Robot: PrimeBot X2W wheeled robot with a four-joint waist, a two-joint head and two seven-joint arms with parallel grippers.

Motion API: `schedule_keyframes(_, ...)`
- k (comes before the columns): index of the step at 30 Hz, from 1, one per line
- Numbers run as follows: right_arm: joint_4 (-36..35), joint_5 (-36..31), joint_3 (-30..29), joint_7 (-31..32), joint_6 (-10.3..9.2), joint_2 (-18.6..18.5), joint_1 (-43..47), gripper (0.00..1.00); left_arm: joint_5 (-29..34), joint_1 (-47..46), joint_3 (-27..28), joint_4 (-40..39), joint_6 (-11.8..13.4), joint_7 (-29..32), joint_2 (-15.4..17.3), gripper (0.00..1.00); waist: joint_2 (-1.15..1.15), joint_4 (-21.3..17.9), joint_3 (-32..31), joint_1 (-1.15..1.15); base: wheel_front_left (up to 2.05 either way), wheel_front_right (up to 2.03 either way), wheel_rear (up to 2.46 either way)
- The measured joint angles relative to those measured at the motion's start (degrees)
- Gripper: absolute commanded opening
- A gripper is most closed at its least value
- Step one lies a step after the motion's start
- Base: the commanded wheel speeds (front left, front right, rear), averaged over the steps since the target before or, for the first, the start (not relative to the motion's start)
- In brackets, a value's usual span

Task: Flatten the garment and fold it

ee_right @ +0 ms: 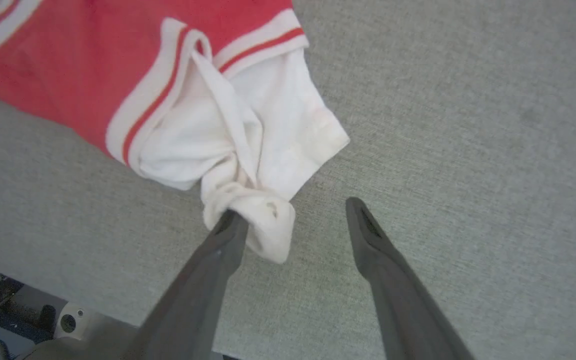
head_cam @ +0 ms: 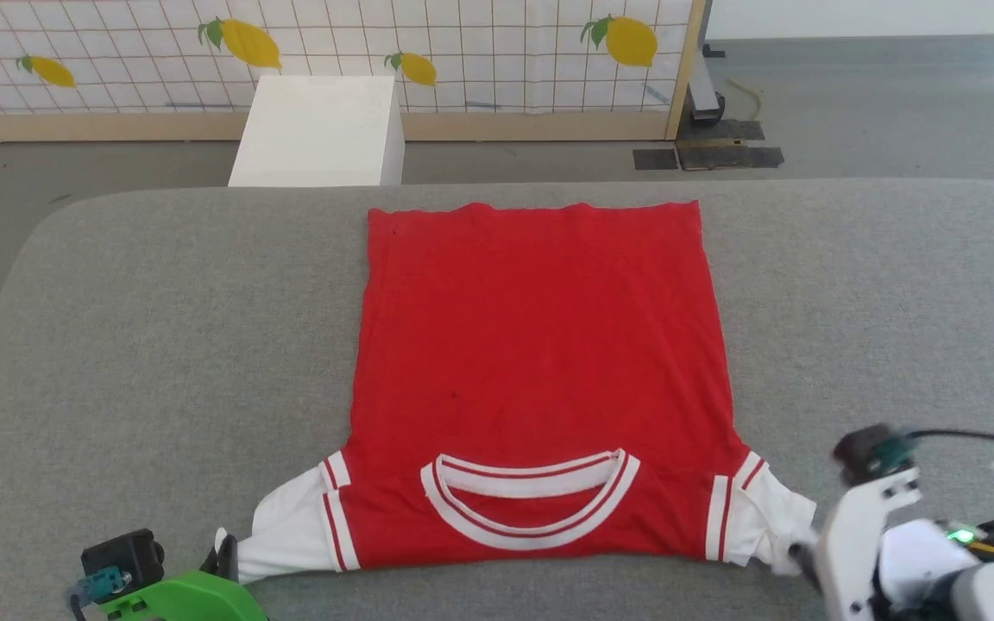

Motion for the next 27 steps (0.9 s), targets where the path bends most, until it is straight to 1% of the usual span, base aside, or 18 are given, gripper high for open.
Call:
schedule_keyframes(3, -4.1, 2.5, -7.2, -0.8, 0.0, 2.9, 0.2, 1.0, -0.1, 0.0, 0.3, -0.7, 0.0, -0.4, 0.1, 0.0, 0.0, -0.2, -0.6, 0.0, 0.0, 0.0, 0.0)
schedule_keyframes(6, -9.2, 4.7, -14.4, -3.1, -0.01, 7.0, 0.4, 1.0, -0.1, 0.2, 0.4, -1.7, 0.0, -0.6, 0.2, 0.0, 0.0, -0.6, -1.2, 0.0, 0.0, 0.0, 0.0)
schedule_keyframes(8, -12.2, 5.9, -18.7, -5.7, -0.02, 10.1, 0.1, 1.0, -0.2, 0.4, 0.5, -1.8, 0.1, -1.1, 0.2, 0.0, 0.0, -1.0, -1.3, 0.0, 0.0, 0.0, 0.0)
schedule_keyframes(10, -13.4, 7.2, -22.0, -9.3, -0.01, 12.1, -0.7, 1.0, -0.4, 0.5, 0.6, -1.9, 0.1, -1.5, 0.2, 0.0, 0.0, -1.3, -1.3, 0.0, 0.0, 0.0, 0.0)
schedule_keyframes(12, -13.5, 8.0, -24.7, -12.9, -0.02, 12.9, -2.8, 1.0, -0.4, 0.5, 0.7, -2.2, 0.0, -1.8, 0.2, 0.0, 0.0, -1.4, -0.9, 0.0, 0.0, 0.0, 0.0)
schedule_keyframes(13, -13.3, 8.0, -25.3, -14.6, -0.02, 13.1, -3.9, 1.0, -0.4, 0.5, 0.7, -2.4, 0.0, -2.1, 0.2, 0.0, 0.0, -1.4, -0.6, 0.0, 0.0, 0.0, 0.0)
schedule_keyframes(16, -11.5, 4.9, -24.9, -19.2, -0.01, 13.5, -8.0, 1.0, -0.5, 0.5, 1.0, -3.4, 0.0, -2.5, 0.4, 0.0, 0.0, -1.6, 0.6, 0.0, 0.0, 0.0, 0.0)
schedule_keyframes(19, -6.9, 3.9, -24.9, -23.0, -0.02, 13.7, -14.4, 1.0, -0.5, 0.4, 1.2, -5.1, -0.2, -3.3, 0.5, 0.0, 0.0, -1.7, 2.5, 0.0, 0.0, 0.0, 0.0)
schedule_keyframes(21, -3.1, 4.5, -24.5, -24.0, -0.02, 13.8, -18.4, 1.0, -0.5, 0.0, 1.2, -6.2, -0.5, -3.5, 0.5, 0.0, 0.0, -1.5, 3.9, 0.0, 0.0, 0.0, 0.0)
schedule_keyframes(23, 0.1, 2.7, -23.9, -24.7, -0.02, 13.8, -22.7, 1.0, -0.5, -0.6, 1.3, -7.1, -0.5, -3.6, 0.5, 0.0, 0.0, -1.3, 5.6, 0.0, 0.0, 0.0, 0.0)
schedule_keyframes(27, 6.3, -1.5, -23.0, -23.3, -0.01, 13.9, -33.8, 1.0, -0.5, -2.6, 1.6, -10.0, -0.7, -4.1, 0.5, 0.0, 0.0, -0.5, 9.7, 0.01, 0.0, 0.0, 0.0)
